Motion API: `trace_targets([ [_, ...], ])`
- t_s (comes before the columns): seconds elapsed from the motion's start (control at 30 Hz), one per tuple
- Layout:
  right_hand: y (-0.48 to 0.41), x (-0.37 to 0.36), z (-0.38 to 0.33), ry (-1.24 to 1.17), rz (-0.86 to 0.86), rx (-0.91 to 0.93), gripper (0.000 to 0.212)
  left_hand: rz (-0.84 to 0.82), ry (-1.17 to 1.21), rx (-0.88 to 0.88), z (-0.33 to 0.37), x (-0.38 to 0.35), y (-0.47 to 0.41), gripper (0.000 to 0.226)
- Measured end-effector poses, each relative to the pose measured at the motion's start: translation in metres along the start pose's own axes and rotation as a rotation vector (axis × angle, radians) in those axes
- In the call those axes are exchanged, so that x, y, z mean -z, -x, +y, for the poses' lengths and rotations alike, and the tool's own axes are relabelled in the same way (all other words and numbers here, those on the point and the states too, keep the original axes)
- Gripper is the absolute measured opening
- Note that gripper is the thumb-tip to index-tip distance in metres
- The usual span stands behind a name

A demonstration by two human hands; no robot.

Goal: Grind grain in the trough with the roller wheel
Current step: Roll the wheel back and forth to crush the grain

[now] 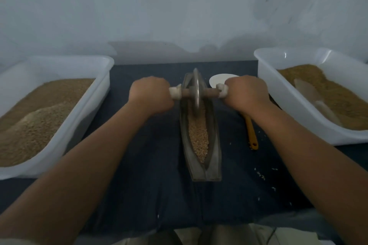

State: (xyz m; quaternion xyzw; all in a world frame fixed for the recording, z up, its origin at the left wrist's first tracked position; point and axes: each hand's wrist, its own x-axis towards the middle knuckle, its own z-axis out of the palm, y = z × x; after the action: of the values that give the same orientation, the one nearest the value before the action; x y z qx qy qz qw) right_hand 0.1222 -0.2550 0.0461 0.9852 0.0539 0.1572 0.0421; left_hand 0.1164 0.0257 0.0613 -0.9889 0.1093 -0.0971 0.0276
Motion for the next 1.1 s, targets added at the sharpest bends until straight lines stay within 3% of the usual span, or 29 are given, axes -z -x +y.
trace_targets([
  [0.1,-0.003,0.002,-0.002,0.019,0.045,-0.032,0.035,-0.029,0.018,0.014,0.003,0.007,-0.011,0.027],
  [0.27,0.048,0.021,0.011,-0.045,-0.227,0.097,0.031,0.001,-0.014,-0.114,-0.005,-0.002,0.055,0.024],
  [0.37,0.081,0.031,0.015,-0.077,-0.207,0.169,0.035,0.003,-0.01,-0.148,-0.013,-0.006,0.075,0.028],
  [0.47,0.056,0.029,0.009,-0.05,-0.22,0.127,0.03,-0.066,0.033,-0.095,-0.009,-0.007,0.052,0.025],
  [0.67,0.009,0.008,-0.004,-0.017,0.092,-0.032,0.028,-0.022,0.022,0.003,0.004,0.01,-0.016,0.035],
  [0.87,0.051,0.024,0.009,-0.031,-0.262,0.047,0.03,-0.053,0.001,-0.153,-0.003,0.009,0.047,0.02],
  [1.0,0.076,0.027,0.016,-0.019,-0.219,0.159,0.036,-0.103,0.035,-0.157,-0.011,0.0,0.07,0.023],
  [1.1,0.038,0.018,0.007,-0.009,-0.181,0.092,0.033,-0.048,0.018,-0.07,-0.003,0.0,0.041,0.023],
])
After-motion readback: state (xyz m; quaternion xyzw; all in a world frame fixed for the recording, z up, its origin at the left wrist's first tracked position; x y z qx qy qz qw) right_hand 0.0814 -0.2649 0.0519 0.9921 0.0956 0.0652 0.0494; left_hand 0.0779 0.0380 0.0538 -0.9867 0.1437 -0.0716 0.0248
